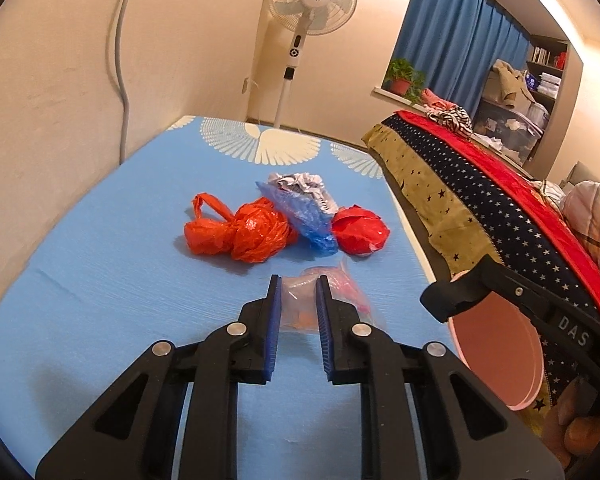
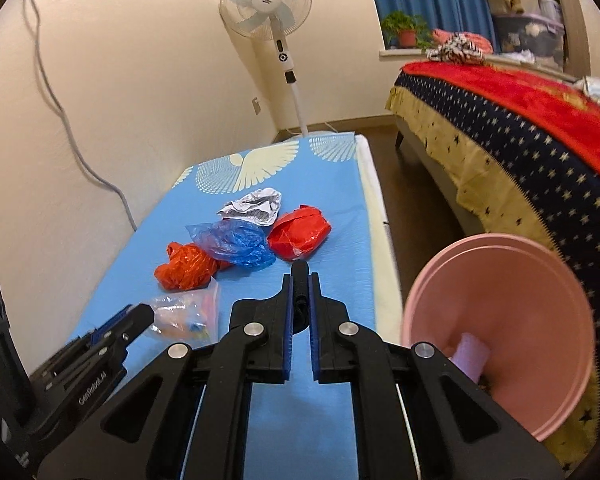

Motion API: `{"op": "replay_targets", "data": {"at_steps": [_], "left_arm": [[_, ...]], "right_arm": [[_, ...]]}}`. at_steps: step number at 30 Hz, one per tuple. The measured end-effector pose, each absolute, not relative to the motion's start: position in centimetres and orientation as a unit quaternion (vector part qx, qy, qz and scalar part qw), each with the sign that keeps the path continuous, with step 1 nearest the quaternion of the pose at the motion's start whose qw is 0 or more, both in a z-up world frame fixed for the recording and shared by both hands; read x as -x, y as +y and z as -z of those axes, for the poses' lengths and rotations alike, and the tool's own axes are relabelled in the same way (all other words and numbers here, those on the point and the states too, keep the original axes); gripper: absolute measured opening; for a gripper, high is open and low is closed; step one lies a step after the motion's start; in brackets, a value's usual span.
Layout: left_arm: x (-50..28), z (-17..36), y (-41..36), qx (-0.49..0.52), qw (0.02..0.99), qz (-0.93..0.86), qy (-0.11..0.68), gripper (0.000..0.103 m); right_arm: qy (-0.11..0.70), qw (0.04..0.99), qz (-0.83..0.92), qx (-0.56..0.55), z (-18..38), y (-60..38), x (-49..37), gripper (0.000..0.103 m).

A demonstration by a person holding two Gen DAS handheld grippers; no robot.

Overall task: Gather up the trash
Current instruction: 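Carry the clear bag and black strip in both tools over the pink bin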

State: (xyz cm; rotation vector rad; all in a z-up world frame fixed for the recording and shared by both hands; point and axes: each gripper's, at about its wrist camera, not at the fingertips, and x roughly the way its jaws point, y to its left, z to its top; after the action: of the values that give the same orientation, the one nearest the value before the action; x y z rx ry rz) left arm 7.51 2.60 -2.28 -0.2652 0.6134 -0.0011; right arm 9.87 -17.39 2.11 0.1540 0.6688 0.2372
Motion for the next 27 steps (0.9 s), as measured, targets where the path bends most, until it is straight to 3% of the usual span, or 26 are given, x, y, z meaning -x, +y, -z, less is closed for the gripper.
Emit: {"op": "replay_targets", "data": {"at_steps": [27], "left_arm": [[-5.0, 0.2, -0.3, 0.107, 0.955, 0.032, 0.275, 0.017]], "right_arm": [[0.304, 0.948, -0.074, -0.059, -4.1, -20.5, -6.1, 0.007]]}}
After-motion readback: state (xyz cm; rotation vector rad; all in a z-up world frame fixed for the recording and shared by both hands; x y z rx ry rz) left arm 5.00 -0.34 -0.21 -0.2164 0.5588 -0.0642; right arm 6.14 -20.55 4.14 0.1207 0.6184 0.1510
